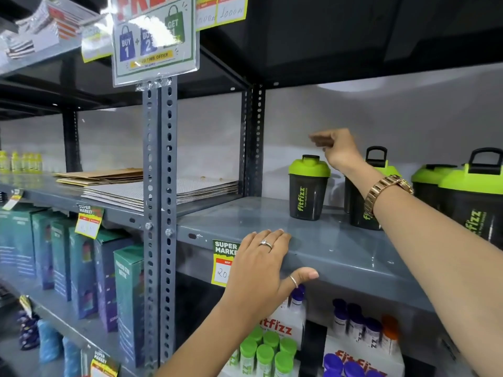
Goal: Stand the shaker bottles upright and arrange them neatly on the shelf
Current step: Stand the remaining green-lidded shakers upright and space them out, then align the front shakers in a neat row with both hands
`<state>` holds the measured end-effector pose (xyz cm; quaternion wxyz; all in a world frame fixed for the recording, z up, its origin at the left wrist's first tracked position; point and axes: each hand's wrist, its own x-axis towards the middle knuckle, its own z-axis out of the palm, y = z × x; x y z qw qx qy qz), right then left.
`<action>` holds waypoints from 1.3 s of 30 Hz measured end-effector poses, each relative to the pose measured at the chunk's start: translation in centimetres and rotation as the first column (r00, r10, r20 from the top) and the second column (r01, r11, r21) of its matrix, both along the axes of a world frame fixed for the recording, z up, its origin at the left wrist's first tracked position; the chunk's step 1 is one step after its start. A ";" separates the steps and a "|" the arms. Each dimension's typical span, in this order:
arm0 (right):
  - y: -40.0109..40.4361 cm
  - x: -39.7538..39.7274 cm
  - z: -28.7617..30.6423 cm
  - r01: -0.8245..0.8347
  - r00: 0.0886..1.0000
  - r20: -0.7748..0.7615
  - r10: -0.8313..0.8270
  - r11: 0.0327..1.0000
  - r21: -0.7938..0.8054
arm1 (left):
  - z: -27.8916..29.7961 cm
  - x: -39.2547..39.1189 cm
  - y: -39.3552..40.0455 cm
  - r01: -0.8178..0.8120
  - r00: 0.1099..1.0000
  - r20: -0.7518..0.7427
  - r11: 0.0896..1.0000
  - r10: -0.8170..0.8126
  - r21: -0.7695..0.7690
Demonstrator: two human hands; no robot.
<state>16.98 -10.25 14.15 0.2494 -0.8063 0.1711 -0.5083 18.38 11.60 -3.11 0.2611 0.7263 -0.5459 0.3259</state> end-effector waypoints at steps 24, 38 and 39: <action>2.5 -10.5 -6.1 0.467 0.880 -0.144 -0.452 0.880 0.090 | 5.3 1.6 -4.9 0.136 0.880 -0.441 0.983 -0.177 -0.124; -1.9 -8.6 -7.5 0.300 0.951 -0.230 -0.207 0.799 0.521 | 8.3 6.5 -12.3 0.187 0.389 -0.916 0.982 -0.096 -0.024; -2.1 -8.5 -7.6 0.311 0.947 -0.241 -0.214 0.800 0.513 | 8.2 6.7 -12.6 0.190 0.392 -0.913 0.981 -0.108 -0.034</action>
